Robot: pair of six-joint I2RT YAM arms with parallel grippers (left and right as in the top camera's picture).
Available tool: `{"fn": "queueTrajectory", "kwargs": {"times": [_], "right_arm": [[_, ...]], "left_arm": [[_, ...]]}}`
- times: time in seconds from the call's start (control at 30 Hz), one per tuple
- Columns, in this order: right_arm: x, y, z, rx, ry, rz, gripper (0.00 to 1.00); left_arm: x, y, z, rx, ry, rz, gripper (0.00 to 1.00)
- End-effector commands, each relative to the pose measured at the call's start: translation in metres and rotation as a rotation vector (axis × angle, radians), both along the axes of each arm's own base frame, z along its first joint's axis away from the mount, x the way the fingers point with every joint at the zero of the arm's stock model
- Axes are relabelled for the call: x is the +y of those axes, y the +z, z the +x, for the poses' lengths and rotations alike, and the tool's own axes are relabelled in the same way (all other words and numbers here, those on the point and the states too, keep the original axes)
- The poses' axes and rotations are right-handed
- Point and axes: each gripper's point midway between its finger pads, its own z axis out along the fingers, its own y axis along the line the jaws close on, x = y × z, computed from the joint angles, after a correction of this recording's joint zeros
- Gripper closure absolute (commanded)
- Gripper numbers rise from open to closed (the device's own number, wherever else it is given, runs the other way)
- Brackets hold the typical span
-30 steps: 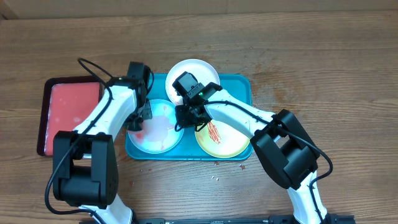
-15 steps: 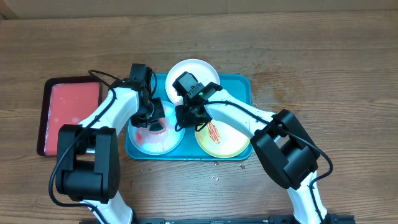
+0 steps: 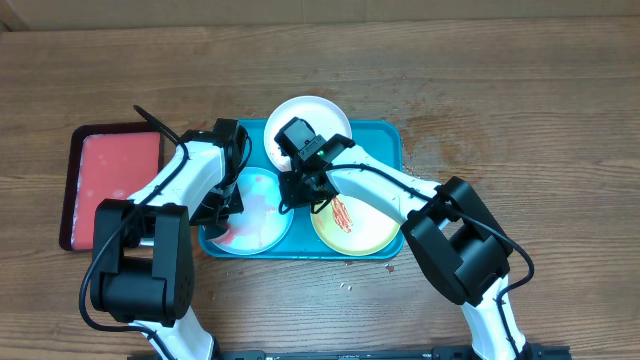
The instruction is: Clean dirty plates on tray and stack at the side
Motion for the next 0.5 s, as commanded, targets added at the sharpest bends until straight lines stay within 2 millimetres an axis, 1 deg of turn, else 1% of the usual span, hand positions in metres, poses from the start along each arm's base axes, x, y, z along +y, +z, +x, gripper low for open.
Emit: {"fn": "queueTrajectory", "kwargs": {"times": [0.0, 0.03, 0.1, 0.17, 0.23, 0.27, 0.37, 0.47], "right_arm": [[-0.017, -0.011, 0.008, -0.014, -0.03, -0.062, 0.85], [-0.017, -0.011, 0.008, -0.016, -0.03, -0.061, 0.85], [-0.016, -0.011, 0.009, -0.017, -0.03, -0.059, 0.85], [-0.016, -0.011, 0.009, -0.019, -0.031, -0.057, 0.85], [-0.016, -0.011, 0.009, -0.019, -0.03, -0.057, 0.85], [-0.016, -0.011, 0.009, -0.019, -0.03, -0.057, 0.85], [-0.016, -0.01, 0.009, -0.019, -0.03, -0.057, 0.85], [-0.016, -0.01, 0.009, -0.02, -0.03, -0.056, 0.85]], "left_arm": [[0.022, 0.006, 0.004, -0.017, 0.044, 0.107, 0.96], [0.014, 0.002, 0.006, -0.023, 0.049, 0.055, 0.96], [-0.013, -0.009, 0.012, -0.037, 0.045, -0.109, 0.96], [-0.048, -0.017, 0.02, -0.055, 0.018, -0.321, 0.96], [-0.08, -0.017, 0.028, -0.075, -0.012, -0.511, 0.96], [-0.092, -0.016, 0.03, -0.082, -0.011, -0.58, 0.96], [-0.119, -0.009, 0.033, -0.093, -0.005, -0.735, 0.96], [-0.124, -0.007, 0.032, -0.087, -0.009, -0.762, 0.96]]}}
